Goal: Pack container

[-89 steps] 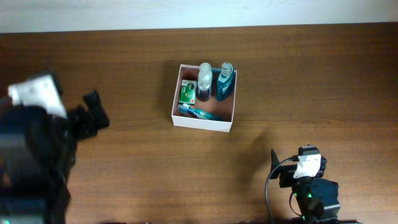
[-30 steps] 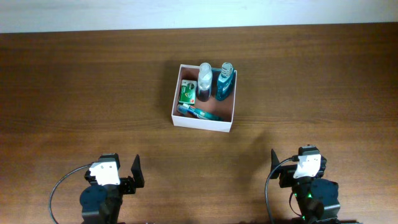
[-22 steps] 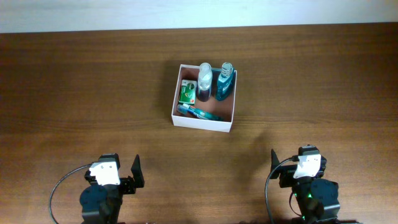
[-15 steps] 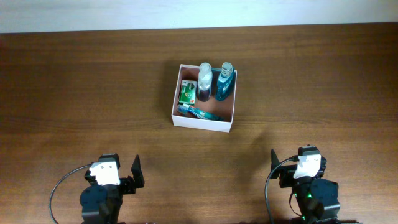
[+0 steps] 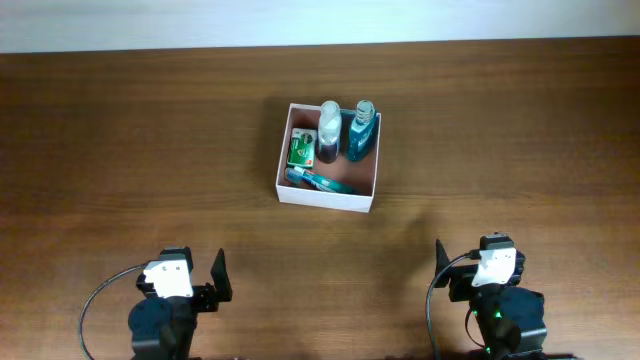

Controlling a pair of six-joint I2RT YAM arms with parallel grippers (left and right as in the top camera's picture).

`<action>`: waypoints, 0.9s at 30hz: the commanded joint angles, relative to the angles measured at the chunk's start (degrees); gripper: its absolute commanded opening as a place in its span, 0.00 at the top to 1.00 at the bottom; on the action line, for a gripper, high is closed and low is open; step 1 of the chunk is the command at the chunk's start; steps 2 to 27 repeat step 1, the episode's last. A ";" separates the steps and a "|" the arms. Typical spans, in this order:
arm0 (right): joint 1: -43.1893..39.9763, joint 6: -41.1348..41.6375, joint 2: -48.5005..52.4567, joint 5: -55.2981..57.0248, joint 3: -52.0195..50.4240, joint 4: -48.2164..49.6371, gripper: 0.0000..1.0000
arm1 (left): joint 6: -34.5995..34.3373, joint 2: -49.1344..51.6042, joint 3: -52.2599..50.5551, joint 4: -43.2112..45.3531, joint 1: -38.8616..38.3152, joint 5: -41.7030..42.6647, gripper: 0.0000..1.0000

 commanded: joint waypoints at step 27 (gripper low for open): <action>-0.48 0.28 -0.44 -0.26 -0.37 -0.09 0.01 | 1.07 -0.59 -0.33 0.31 -0.07 0.63 0.01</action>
